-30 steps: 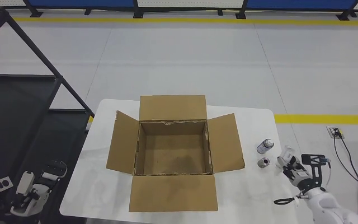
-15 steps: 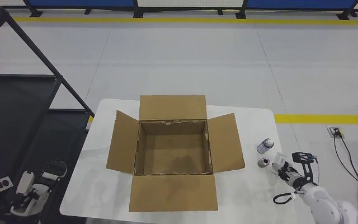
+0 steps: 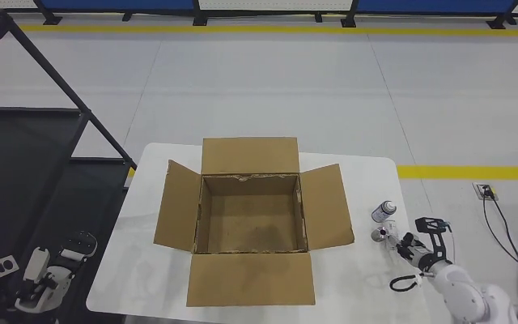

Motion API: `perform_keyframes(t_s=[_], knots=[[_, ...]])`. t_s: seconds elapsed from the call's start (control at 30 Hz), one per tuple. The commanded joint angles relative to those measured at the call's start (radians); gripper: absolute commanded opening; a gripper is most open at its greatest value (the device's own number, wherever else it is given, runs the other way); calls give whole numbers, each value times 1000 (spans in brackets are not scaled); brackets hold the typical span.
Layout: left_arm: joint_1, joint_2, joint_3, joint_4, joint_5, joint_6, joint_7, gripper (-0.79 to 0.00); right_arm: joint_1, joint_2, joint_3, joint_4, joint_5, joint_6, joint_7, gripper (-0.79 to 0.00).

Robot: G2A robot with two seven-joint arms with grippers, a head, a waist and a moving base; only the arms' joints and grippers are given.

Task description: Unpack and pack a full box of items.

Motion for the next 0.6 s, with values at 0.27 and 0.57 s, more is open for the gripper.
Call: perform_keyframes(t_s=[0.27, 0.57], knots=[[0, 0, 0, 0, 0, 0, 0, 0, -29, 10, 15, -35, 43, 16, -49, -394], [0, 0, 0, 0, 0, 0, 0, 0, -222, 14, 99, -243, 284, -188, -182, 0]])
